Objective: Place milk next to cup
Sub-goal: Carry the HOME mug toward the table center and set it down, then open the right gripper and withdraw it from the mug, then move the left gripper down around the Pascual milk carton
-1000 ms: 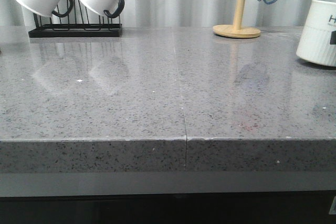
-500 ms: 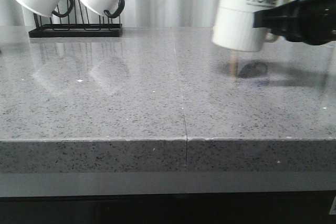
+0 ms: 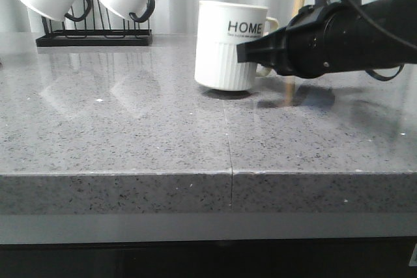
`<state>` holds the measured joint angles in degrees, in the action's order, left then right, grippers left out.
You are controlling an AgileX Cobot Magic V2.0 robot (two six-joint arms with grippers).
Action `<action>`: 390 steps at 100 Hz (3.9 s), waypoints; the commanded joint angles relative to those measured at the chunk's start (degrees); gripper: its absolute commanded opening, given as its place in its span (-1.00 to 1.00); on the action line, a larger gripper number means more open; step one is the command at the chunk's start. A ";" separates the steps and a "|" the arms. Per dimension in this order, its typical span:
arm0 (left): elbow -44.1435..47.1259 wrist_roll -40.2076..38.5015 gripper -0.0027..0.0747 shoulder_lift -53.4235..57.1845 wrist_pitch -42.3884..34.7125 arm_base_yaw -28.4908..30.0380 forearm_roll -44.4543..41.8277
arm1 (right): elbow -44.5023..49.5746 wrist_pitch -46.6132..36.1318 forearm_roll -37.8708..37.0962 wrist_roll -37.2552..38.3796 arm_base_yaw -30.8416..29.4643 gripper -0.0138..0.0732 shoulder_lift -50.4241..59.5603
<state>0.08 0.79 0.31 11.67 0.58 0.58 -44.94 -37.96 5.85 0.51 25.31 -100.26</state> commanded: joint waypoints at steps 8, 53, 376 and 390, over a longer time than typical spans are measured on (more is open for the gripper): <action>2.40 -0.45 -0.99 1.82 -4.65 -0.40 0.05 | -1.81 -3.49 -0.67 -0.51 0.00 -0.37 2.12; 2.40 -0.45 -0.99 1.82 -4.65 -0.40 0.05 | 9.87 -8.46 -0.67 -0.51 0.00 -0.22 11.54; -47.71 0.08 0.72 -72.26 -30.87 0.95 2.74 | 27.80 62.17 -0.67 -0.51 0.00 -0.76 95.17; -50.19 0.08 0.72 -75.76 -31.34 0.95 2.74 | 27.80 62.17 -0.67 -0.51 0.00 -0.76 95.17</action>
<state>-46.76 1.09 -74.89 -14.36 1.34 2.78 -15.86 28.13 5.72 0.51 25.30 -4.44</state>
